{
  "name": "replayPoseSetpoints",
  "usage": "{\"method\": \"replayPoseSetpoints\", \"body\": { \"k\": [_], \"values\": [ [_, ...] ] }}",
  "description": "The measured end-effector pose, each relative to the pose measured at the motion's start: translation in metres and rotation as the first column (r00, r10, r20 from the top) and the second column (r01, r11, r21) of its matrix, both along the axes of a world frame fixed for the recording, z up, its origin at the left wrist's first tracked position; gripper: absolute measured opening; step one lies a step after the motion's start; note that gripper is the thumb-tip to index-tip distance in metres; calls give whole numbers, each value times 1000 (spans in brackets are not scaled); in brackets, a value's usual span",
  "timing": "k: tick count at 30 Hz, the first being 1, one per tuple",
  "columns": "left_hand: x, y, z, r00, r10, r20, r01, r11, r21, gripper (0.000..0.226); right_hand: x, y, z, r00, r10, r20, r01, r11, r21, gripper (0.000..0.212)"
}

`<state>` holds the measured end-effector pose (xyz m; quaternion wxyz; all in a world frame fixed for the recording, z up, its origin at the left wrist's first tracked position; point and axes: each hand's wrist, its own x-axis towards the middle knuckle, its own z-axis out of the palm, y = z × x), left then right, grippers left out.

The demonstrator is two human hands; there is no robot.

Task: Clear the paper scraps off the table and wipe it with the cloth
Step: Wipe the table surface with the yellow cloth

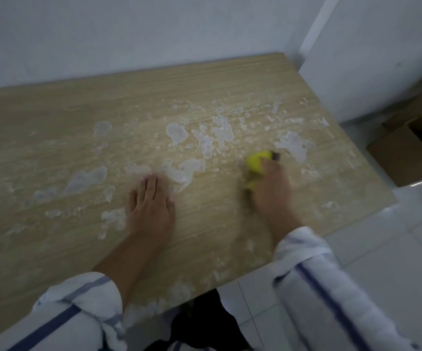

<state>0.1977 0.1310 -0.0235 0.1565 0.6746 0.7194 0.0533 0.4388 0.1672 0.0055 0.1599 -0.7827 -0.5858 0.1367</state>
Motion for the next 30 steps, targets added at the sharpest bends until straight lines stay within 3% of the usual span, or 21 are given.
{"method": "replayPoseSetpoints", "body": {
  "k": [1, 3, 5, 9, 13, 15, 17, 18, 20, 22, 24, 27, 28, 30],
  "values": [
    [3, -3, 0, 1000, -11, 7, 11, 1000, -4, 58, -36, -10, -1, 987, 158, 17, -158, 986, 43, 31],
    [7, -7, -1, 999, -38, -3, 38, 999, -29, 60, -96, -43, -9, 886, 464, 9, -462, 884, -65, 45],
    [7, -11, -2, 999, -46, -23, 45, 999, -27, 60, -104, -67, -9, 825, 566, -5, -555, 807, -199, 66],
    [12, -16, 2, 999, -25, -31, 25, 1000, 5, 58, 3, -70, -21, 942, 292, 163, -270, 952, -144, 68],
    [25, -24, 4, 999, -48, -25, 48, 999, -16, 58, 85, -56, -15, 983, -158, 96, 167, 980, -104, 56],
    [35, -29, 4, 997, -76, -21, 76, 997, -20, 57, 58, -55, -14, 990, -142, 10, 143, 985, -98, 53],
    [44, -31, 5, 995, -98, -7, 98, 995, -23, 57, 6, -74, -15, 992, 115, -56, -118, 990, -71, 53],
    [47, -32, 5, 995, -104, -2, 104, 994, -26, 58, -16, -90, -16, 959, 282, -38, -284, 958, -49, 57],
    [51, -34, 5, 994, -111, -2, 111, 993, -24, 58, -24, -118, -20, 890, 456, -9, -456, 888, -66, 68],
    [55, -35, 5, 992, -126, -23, 126, 992, -26, 59, 15, -115, -21, 921, 389, 17, -388, 921, -31, 73],
    [61, -35, 4, 989, -143, -40, 142, 989, -33, 60, 70, -103, -16, 990, 137, 39, -135, 989, -55, 65],
    [73, -33, 4, 986, -159, -50, 157, 987, -39, 61, 139, -79, -5, 977, -208, 51, 213, 970, -120, 57],
    [79, -31, 4, 985, -162, -51, 161, 986, -32, 61, 139, -69, -2, 969, -245, 38, 248, 962, -113, 56],
    [92, -24, 3, 984, -173, -44, 172, 985, -28, 61, 107, -54, 0, 989, -133, -63, 127, 988, -90, 54]
  ]
}}
